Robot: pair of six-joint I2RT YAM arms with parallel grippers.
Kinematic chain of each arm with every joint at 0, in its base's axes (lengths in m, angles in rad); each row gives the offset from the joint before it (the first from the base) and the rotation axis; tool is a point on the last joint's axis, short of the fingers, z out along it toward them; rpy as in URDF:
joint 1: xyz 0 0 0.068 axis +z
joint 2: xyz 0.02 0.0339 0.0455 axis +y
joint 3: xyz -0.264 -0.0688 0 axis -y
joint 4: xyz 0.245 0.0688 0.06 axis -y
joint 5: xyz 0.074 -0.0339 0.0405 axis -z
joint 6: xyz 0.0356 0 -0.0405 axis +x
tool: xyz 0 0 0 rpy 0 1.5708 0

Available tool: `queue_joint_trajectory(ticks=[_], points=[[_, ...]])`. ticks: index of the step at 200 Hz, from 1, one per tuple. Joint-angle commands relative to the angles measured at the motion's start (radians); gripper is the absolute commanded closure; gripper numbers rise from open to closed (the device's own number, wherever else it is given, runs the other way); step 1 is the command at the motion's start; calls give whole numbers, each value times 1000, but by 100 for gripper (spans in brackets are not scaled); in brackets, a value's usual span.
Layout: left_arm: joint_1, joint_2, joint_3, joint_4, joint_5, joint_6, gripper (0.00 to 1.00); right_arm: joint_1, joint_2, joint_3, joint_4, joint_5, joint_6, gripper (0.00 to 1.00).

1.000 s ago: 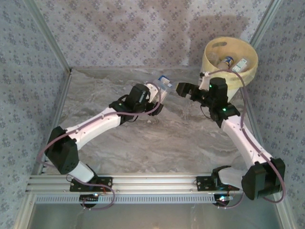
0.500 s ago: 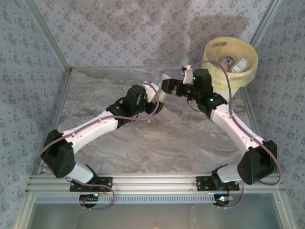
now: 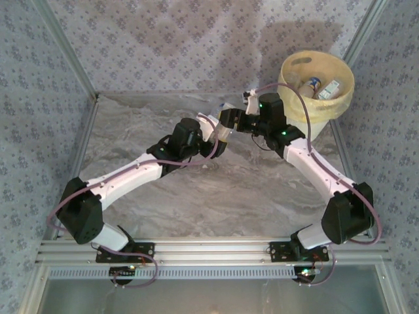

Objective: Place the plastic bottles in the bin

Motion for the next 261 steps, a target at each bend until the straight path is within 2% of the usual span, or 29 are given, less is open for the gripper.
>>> queue_joint_trajectory(ticks=[1,26,48,112,138,195,230,261], points=[[-13,-10,39,64,15,5,20,1,3,16,-34,-29,12,45],[-12,-1,60,32,3,-10,14,-15,-28,22,-42,-10,-18,52],[-11,-5,66,23,12,-29,3,-51,-53,23,-33,12,-25,56],[30,-113,-25,82,71,-85,2,-233,-110,82,-30,37,-62,60],[51,-171,-91,120,13,-116,2,-329,-125,123,-14,56,-66,61],[105,-255,-203,136,-218,-214,2,-528,-98,207,109,83,-2,61],[136,-288,-237,120,-251,-260,2,-629,-53,242,223,99,96,62],[147,-303,-254,107,-268,-273,2,-687,-27,246,267,202,111,61]])
